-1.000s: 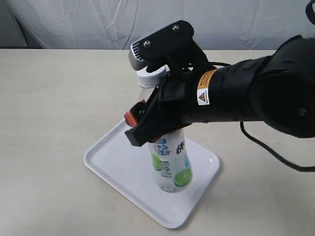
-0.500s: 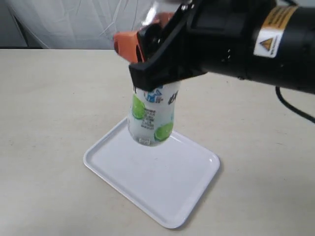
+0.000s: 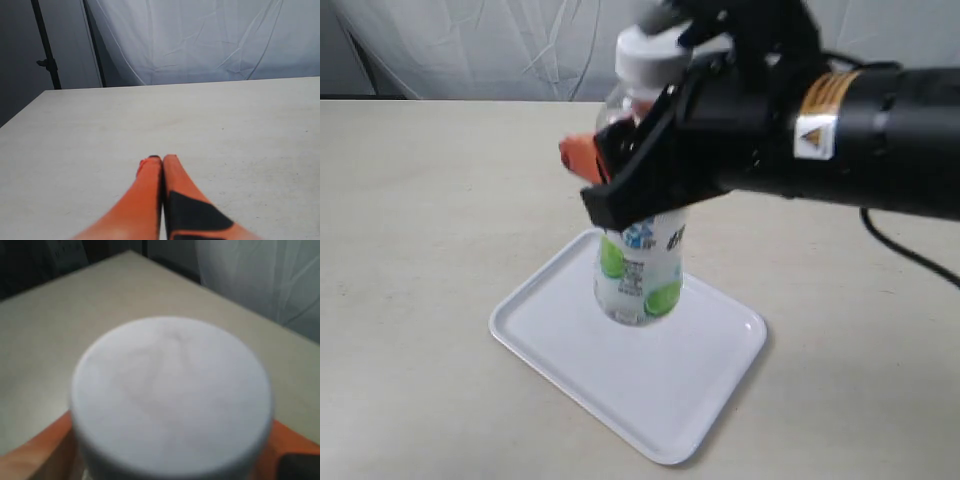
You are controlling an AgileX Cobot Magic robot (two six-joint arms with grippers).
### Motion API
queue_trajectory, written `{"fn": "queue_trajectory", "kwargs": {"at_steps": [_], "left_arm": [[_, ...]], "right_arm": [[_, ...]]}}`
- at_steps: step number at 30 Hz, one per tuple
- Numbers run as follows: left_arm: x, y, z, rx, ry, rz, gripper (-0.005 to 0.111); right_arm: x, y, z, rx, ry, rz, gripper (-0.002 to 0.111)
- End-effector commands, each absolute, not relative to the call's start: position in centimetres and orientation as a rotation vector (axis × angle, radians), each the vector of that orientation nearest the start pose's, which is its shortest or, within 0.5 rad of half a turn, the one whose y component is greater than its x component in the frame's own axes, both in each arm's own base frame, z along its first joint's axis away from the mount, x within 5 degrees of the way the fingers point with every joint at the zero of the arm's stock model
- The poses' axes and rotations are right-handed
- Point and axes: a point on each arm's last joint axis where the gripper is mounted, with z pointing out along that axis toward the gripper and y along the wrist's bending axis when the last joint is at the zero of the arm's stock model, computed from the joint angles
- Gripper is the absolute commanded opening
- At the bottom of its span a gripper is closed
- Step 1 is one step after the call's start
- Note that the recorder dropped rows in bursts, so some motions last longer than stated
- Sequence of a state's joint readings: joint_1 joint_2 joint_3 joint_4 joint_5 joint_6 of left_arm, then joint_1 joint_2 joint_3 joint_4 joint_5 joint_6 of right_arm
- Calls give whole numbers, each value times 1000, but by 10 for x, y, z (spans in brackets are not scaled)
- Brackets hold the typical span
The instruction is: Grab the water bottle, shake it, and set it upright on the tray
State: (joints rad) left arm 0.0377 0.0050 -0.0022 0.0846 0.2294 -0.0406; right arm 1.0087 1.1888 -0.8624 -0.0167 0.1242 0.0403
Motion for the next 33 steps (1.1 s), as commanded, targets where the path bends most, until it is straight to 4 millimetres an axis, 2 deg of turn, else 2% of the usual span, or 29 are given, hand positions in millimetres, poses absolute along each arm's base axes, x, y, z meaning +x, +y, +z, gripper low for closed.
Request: {"fn": "queue_trajectory", "kwargs": {"at_steps": [1,3,5,8,12,15,19,25,27,29,32,33], "left_arm": [[55,4,193,-11,1708,77,0],[55,4,193,-11,1708,77,0],[55,4,193,-11,1708,77,0],[55,4,193,-11,1708,77,0],[55,4,193,-11,1708,77,0],[55,4,193,-11,1708,77,0],[55,4,193,-11,1708,77,0],[55,4,193,-11,1708,77,0],[55,4,193,-11,1708,77,0],[55,4,193,-11,1708,77,0],[55,4,193,-11,1708,77,0],[55,4,193,-11,1708,77,0]], "right_arm": [[126,200,380,-826,1540,766,-1],[123,196,385,-823,1518,766,-1],[124,196,381,-842,1545,752,-1],[131,207,362,-900,1654,709,-1],[144,229,326,-983,1807,643,-1],[151,240,310,-990,1850,640,-1],[145,256,307,-946,1827,742,-1],[129,272,302,-1035,1762,772,-1],[136,269,299,-1068,1766,709,-1],[152,259,296,-1026,1813,654,-1],[191,232,297,-781,1921,622,-1],[198,226,298,-693,1946,642,-1]]}}
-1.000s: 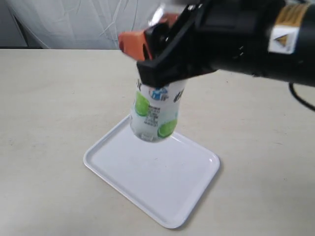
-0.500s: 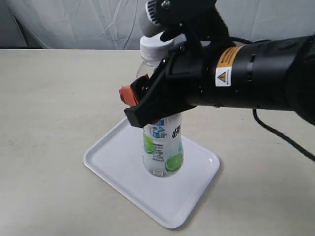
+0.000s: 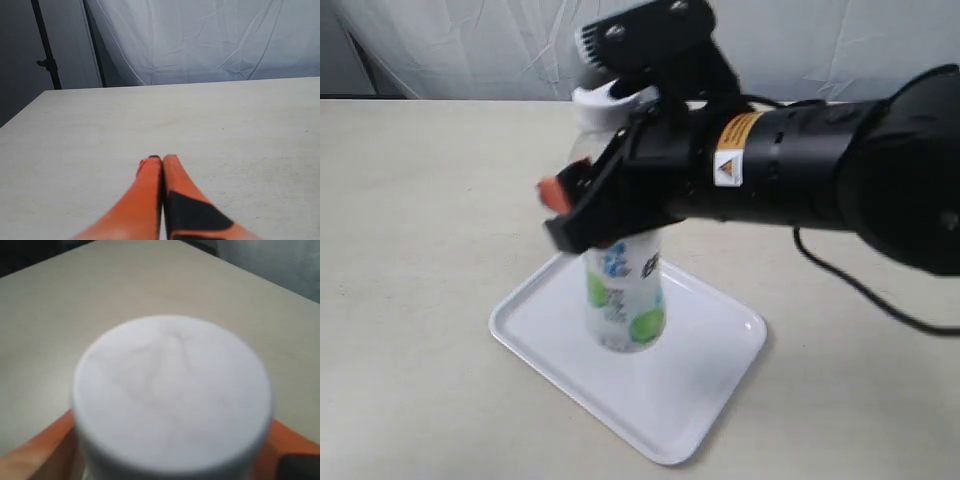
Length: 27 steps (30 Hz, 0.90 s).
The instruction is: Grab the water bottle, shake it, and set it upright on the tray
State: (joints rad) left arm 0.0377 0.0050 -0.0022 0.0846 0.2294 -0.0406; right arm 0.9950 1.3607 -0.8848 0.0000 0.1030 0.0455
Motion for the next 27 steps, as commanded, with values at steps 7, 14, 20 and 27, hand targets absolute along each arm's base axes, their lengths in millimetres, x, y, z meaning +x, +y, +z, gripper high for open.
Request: {"fn": "queue_trajectory", "kwargs": {"at_steps": [7,14,20,27], "left_arm": [[55,4,193,-11,1708,77,0],[55,4,193,-11,1708,77,0],[55,4,193,-11,1708,77,0],[55,4,193,-11,1708,77,0]], "right_arm": [[159,260,308,-790,1799,821,-1],[140,271,306,-995,1709,761,-1],[197,223,299,-809,1905,546,-1],[184,231,318,-714,1803,709,-1]]}}
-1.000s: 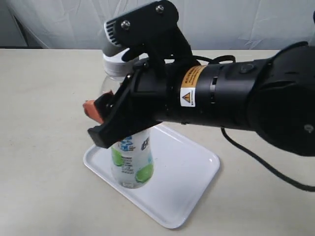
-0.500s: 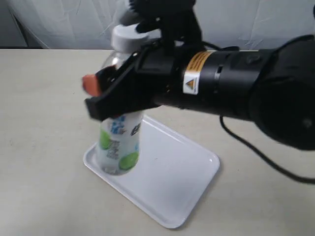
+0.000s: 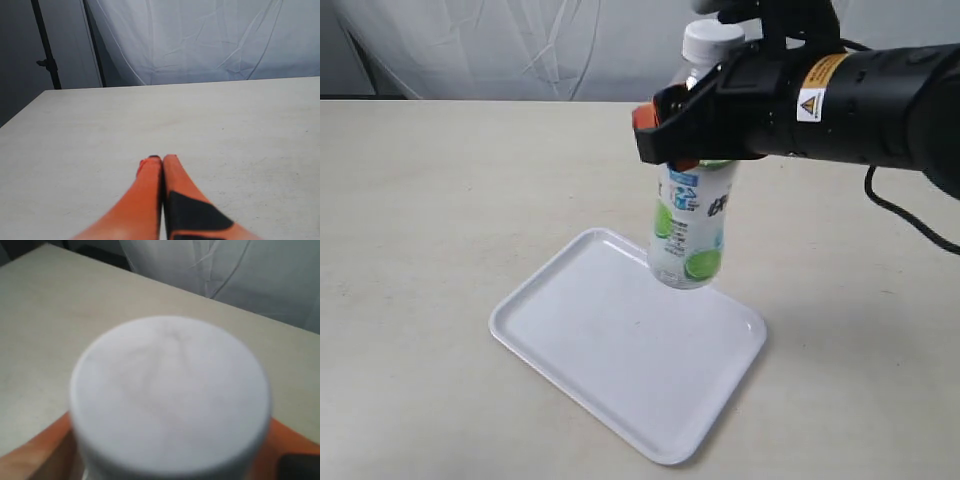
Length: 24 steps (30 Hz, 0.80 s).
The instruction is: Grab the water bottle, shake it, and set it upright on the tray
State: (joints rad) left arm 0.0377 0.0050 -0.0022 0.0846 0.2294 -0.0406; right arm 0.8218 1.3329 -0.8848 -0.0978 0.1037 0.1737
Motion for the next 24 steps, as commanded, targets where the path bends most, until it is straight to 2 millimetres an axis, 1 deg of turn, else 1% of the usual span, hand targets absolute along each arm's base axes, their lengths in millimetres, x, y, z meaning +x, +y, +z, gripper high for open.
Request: {"fn": "queue_trajectory", "kwargs": {"at_steps": [1,4,6,8,10,13,16,19,20,21,22,23,24], "left_arm": [[55,4,193,-11,1708,77,0],[55,4,193,-11,1708,77,0],[55,4,193,-11,1708,77,0],[55,4,193,-11,1708,77,0],[55,4,193,-11,1708,77,0],[55,4,193,-11,1708,77,0],[55,4,193,-11,1708,77,0],[55,4,193,-11,1708,77,0],[55,4,193,-11,1708,77,0],[55,4,193,-11,1708,77,0],[55,4,193,-11,1708,77,0],[55,4,193,-11,1708,77,0],[55,4,193,-11,1708,77,0]], "right_arm": [[175,240,319,-745,1774,744,-1],[147,267,315,-852,1709,846,-1],[133,281,310,-926,1668,874,-1],[125,288,304,-1014,1636,854,-1],[127,287,299,-1039,1657,822,-1],[143,274,298,-1016,1726,740,-1],[169,249,299,-939,1820,631,-1],[190,225,306,-831,1852,564,-1],[194,220,308,-808,1851,553,-1],[199,211,314,-767,1841,540,-1],[198,209,317,-759,1834,543,-1],[196,210,319,-720,1841,587,-1],[191,214,320,-708,1844,627,-1]]}}
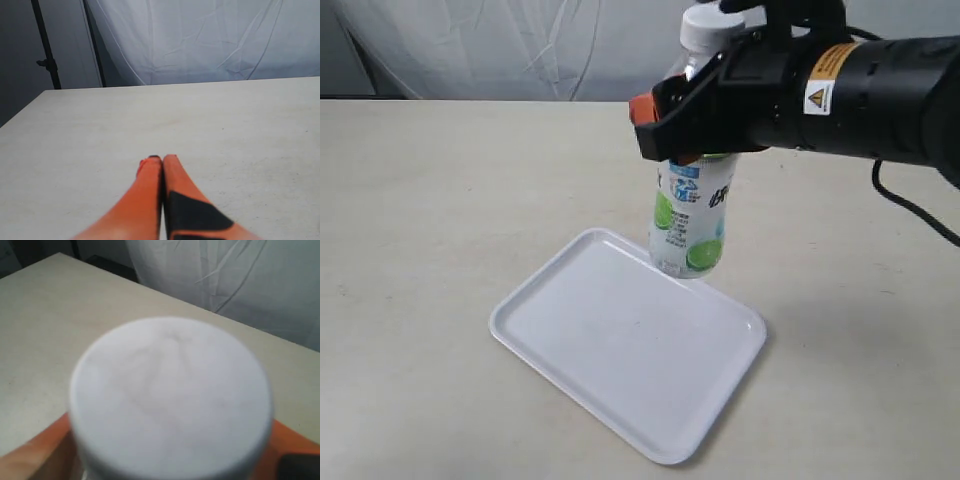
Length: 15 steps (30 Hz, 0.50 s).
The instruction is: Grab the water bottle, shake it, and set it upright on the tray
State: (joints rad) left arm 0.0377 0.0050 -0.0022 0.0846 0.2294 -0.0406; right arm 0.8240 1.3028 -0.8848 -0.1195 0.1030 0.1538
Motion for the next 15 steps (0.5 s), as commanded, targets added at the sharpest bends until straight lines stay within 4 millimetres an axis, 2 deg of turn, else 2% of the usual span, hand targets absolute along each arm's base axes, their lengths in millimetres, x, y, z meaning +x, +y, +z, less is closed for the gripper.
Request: {"fn": "queue_trajectory", "kwargs": {"at_steps": [1,2,3,4,5,7,9,13,15], "left_arm": [[55,4,193,-11,1708,77,0],[55,4,193,-11,1708,77,0],[55,4,193,-11,1708,77,0],[55,4,193,-11,1708,77,0],[55,4,193,-11,1708,77,0],[55,4,193,-11,1708,77,0],[55,4,193,-11,1708,77,0],[55,4,193,-11,1708,77,0],[55,4,193,-11,1708,77,0]], "right_arm": [[179,227,320,-744,1828,686,-1],[173,233,319,-769,1812,709,-1],[155,251,318,-857,1759,763,-1],[147,258,317,-902,1727,779,-1],[129,272,315,-1025,1642,788,-1],[118,277,314,-1095,1605,785,-1],[131,268,308,-1082,1684,713,-1],[179,235,300,-938,1853,543,-1],[186,231,303,-876,1848,560,-1]]}}
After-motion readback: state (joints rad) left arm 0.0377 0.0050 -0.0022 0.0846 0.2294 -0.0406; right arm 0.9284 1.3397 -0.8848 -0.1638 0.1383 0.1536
